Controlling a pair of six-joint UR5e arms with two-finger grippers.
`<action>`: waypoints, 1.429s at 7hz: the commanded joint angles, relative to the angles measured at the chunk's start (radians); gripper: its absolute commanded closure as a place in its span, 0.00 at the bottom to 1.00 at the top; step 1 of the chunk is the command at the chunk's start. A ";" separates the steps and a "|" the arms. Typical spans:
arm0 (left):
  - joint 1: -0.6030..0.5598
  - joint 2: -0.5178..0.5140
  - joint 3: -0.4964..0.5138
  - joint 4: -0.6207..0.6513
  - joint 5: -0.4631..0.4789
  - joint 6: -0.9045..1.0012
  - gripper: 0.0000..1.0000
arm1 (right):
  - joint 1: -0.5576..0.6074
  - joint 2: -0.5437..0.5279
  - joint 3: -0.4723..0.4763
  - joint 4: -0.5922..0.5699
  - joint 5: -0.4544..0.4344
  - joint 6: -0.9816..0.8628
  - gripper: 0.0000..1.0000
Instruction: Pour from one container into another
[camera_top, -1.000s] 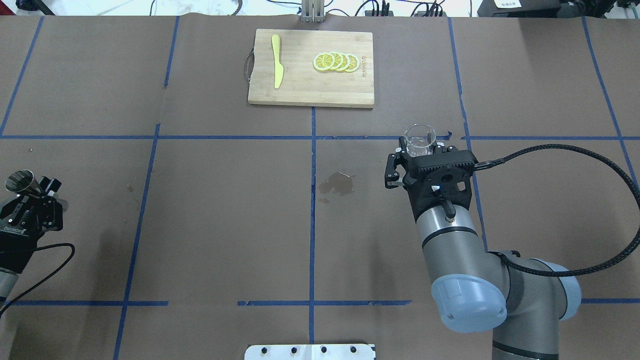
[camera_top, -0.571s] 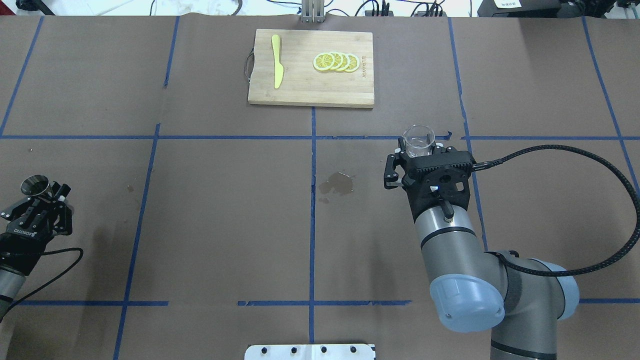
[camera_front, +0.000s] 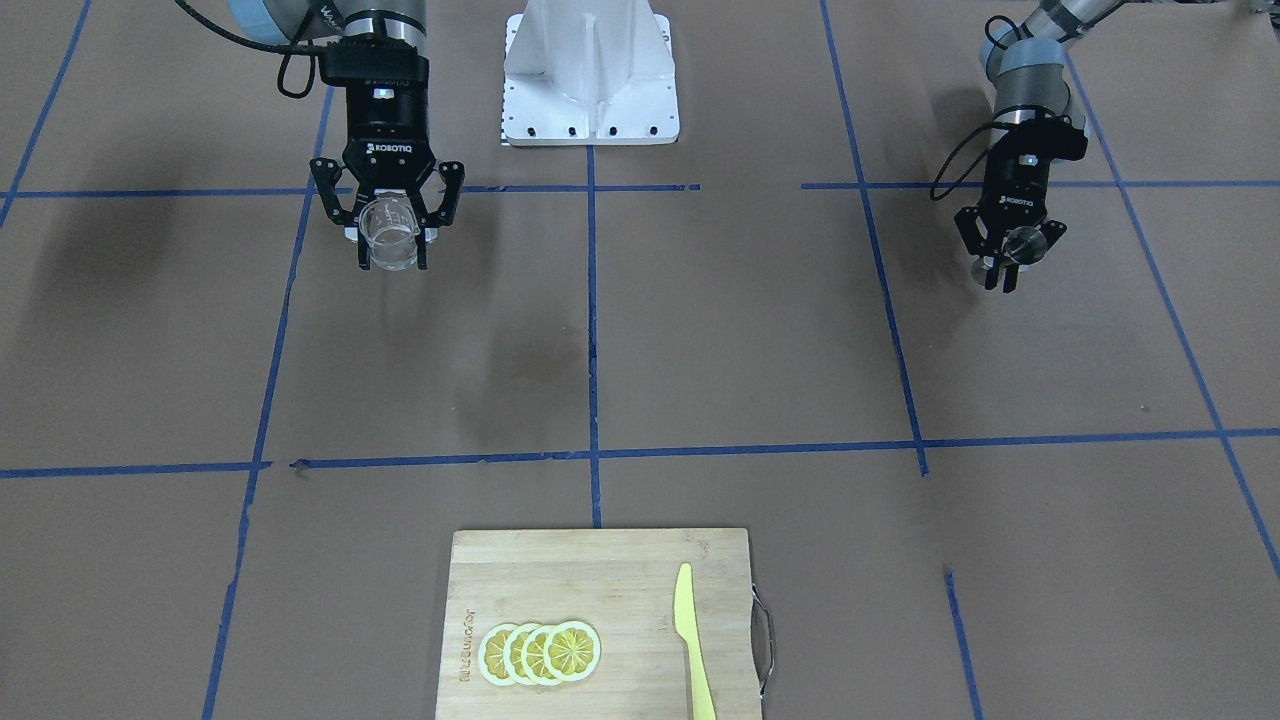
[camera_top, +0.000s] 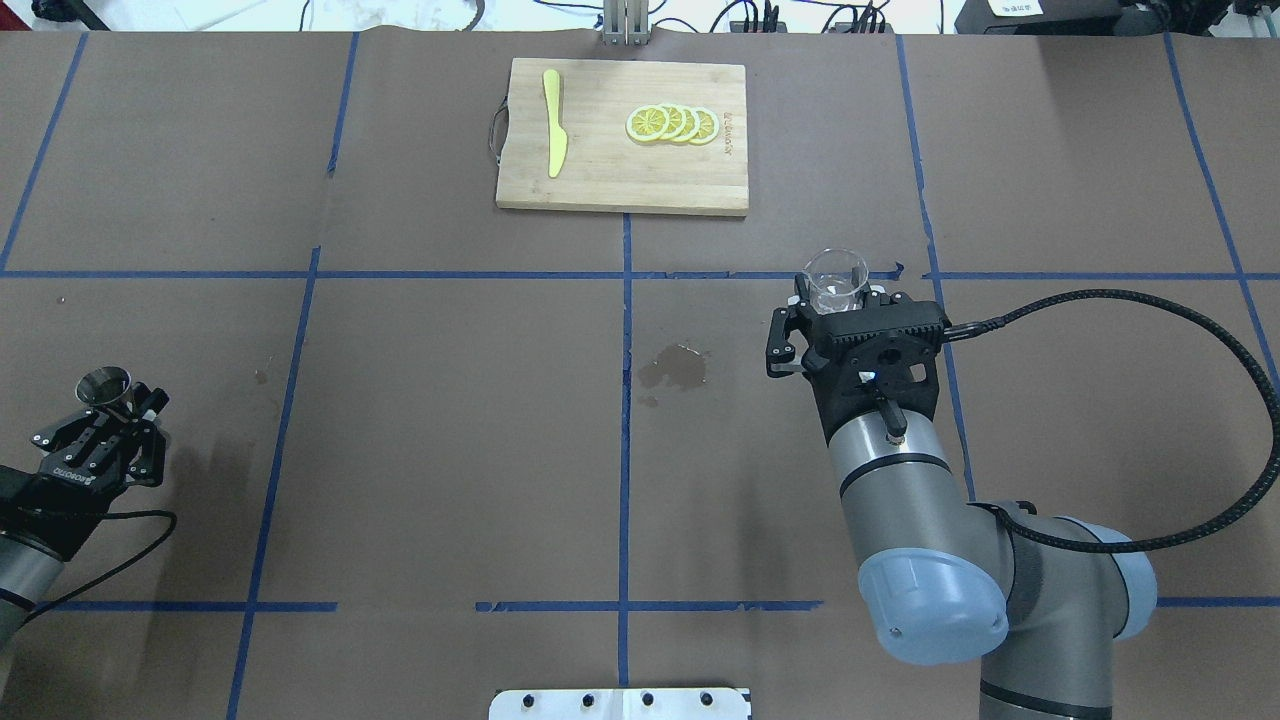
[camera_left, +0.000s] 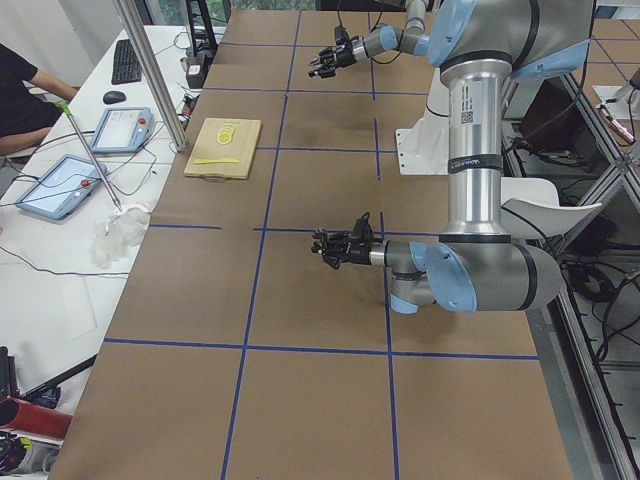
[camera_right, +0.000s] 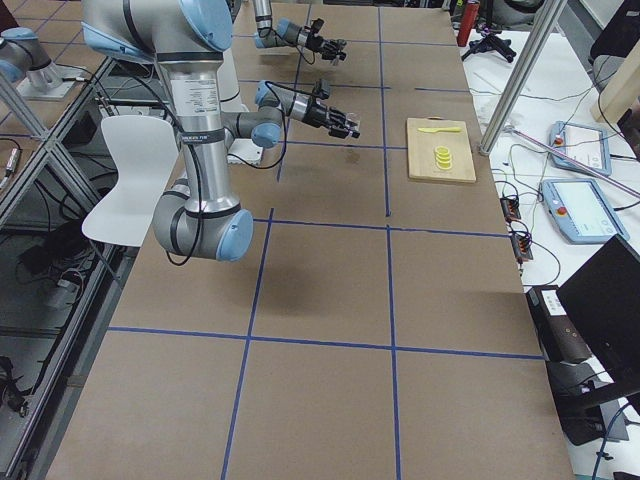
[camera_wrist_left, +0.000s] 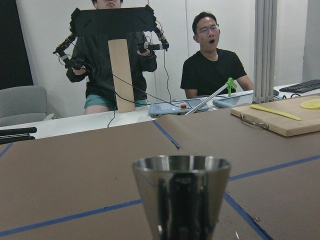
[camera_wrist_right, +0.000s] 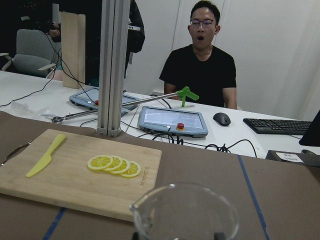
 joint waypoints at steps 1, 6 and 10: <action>0.006 -0.009 0.017 0.003 -0.008 -0.029 1.00 | -0.001 0.001 0.001 0.000 -0.002 -0.001 1.00; 0.004 -0.009 0.019 0.003 -0.006 -0.029 1.00 | -0.001 0.005 0.000 0.000 -0.002 -0.001 1.00; 0.006 -0.009 0.015 0.003 -0.006 -0.029 0.76 | -0.001 0.008 0.000 0.000 -0.002 -0.001 1.00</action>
